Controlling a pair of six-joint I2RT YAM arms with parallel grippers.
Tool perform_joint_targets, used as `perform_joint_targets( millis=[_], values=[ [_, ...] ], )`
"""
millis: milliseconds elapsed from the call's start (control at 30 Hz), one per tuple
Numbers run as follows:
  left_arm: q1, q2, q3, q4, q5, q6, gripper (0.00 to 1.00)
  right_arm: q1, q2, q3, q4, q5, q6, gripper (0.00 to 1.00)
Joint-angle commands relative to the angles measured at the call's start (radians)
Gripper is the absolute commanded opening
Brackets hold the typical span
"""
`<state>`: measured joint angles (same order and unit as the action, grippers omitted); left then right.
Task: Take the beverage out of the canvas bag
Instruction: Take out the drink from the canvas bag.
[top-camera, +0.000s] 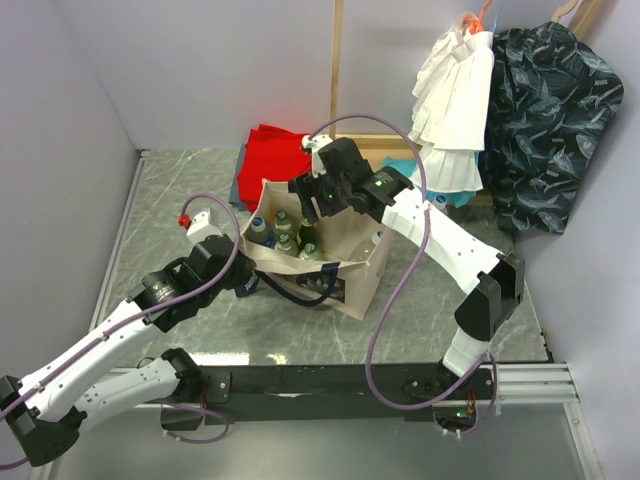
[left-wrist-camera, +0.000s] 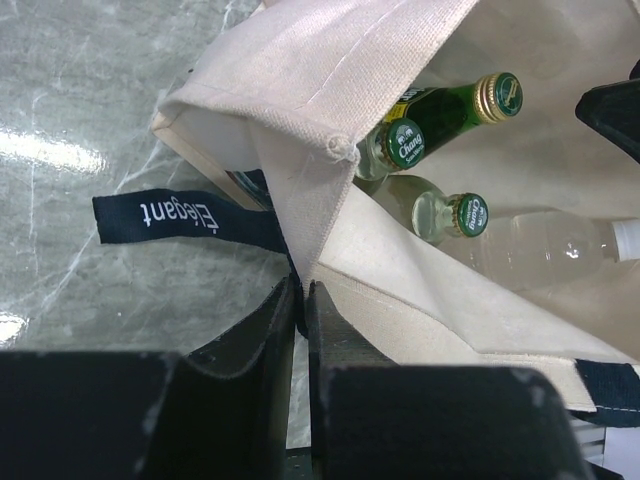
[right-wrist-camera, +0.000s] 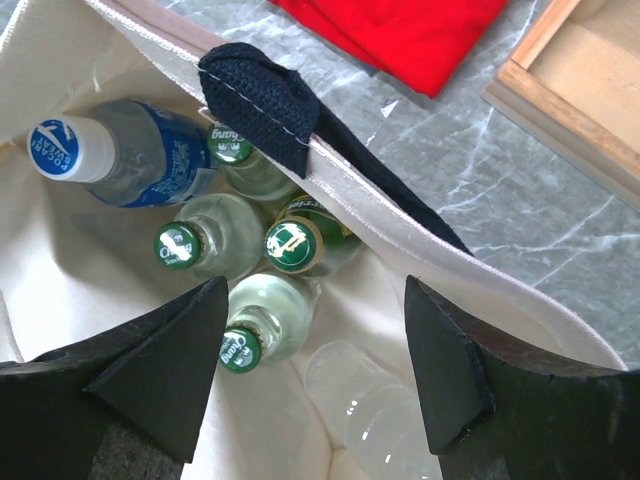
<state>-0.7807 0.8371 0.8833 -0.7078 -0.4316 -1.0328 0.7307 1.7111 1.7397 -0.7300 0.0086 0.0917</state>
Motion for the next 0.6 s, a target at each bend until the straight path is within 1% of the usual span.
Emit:
perform_joint_targets(
  millis=[0, 167, 267, 333, 433, 567],
  values=[
    [-0.002, 0.007, 0.034, -0.027, -0.01, 0.036, 0.13, 0.006, -0.008, 0.02, 0.009, 0.002, 0.017, 0.77],
    [-0.002, 0.011, 0.039, -0.025, -0.016, 0.042, 0.14, 0.006, 0.051, 0.063, -0.044, 0.008, 0.009, 0.75],
    [-0.002, 0.013, 0.039, -0.032, -0.021, 0.04, 0.14, 0.007, 0.055, 0.049, -0.026, -0.042, 0.0, 0.74],
    [-0.002, 0.011, 0.037, -0.028, -0.019, 0.039, 0.14, 0.007, 0.059, 0.035, -0.014, -0.035, 0.006, 0.75],
    [-0.002, 0.005, 0.036, -0.025, -0.019, 0.04, 0.15, 0.009, 0.074, 0.047, -0.003, -0.041, 0.002, 0.75],
    [0.0, 0.002, 0.032, -0.024, -0.024, 0.04, 0.16, 0.015, 0.116, 0.089, -0.032, -0.062, -0.009, 0.74]
  ],
)
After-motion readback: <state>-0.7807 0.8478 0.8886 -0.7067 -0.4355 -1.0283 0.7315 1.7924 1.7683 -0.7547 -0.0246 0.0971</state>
